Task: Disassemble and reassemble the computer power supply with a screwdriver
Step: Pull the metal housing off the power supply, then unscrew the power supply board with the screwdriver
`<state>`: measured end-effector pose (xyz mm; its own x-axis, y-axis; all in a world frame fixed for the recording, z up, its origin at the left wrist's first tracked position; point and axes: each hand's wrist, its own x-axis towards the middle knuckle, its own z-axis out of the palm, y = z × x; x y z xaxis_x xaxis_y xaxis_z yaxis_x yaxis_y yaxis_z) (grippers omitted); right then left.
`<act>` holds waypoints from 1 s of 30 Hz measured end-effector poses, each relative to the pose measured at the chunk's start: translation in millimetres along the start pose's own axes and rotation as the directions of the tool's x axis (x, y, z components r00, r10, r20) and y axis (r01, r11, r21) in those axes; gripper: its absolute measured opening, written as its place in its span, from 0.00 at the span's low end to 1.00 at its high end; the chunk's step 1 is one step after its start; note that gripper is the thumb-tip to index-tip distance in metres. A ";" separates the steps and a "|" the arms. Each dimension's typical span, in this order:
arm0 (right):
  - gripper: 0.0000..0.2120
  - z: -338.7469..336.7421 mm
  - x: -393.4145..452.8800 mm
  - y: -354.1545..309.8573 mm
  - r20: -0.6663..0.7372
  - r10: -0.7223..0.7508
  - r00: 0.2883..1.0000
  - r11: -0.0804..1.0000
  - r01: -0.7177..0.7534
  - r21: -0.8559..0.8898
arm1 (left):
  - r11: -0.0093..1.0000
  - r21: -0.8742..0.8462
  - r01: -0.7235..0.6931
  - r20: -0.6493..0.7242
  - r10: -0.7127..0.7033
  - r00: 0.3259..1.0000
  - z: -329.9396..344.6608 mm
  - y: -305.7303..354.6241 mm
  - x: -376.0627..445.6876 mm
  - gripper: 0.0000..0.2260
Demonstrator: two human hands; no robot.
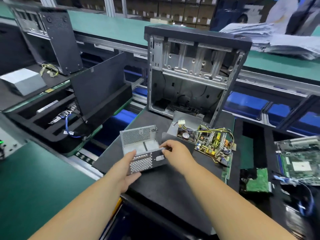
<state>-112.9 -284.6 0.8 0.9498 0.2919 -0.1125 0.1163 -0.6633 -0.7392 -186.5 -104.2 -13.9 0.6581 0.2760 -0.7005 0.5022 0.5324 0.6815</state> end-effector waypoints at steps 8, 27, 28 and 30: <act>0.06 -5.5 -3.3 11.7 -0.053 0.108 0.993 0.993 -0.106 0.045 | 0.890 0.395 0.228 -0.010 -0.245 0.970 -11.9 -0.7 -5.0 0.36; 0.16 8.6 -3.8 3.9 -0.116 0.414 0.903 0.910 -0.412 0.042 | 0.104 0.844 -0.527 0.468 0.337 0.817 3.3 92.0 54.3 0.22; 0.15 9.6 -3.1 3.1 -0.126 0.418 0.900 0.908 -0.416 0.045 | 0.078 0.844 -0.531 0.482 0.325 0.813 2.8 93.5 57.0 0.17; 0.13 11.1 -2.1 1.7 -0.137 0.423 0.896 0.906 -0.420 0.052 | 0.038 0.850 -0.525 0.487 0.322 0.812 2.0 96.4 60.0 0.10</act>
<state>-117.9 -278.7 -7.6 0.9399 -0.1136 -0.3220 -0.3083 -0.6876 -0.6574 -97.5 -37.9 10.2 0.9692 0.0055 -0.2462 0.1504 -0.8048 0.5741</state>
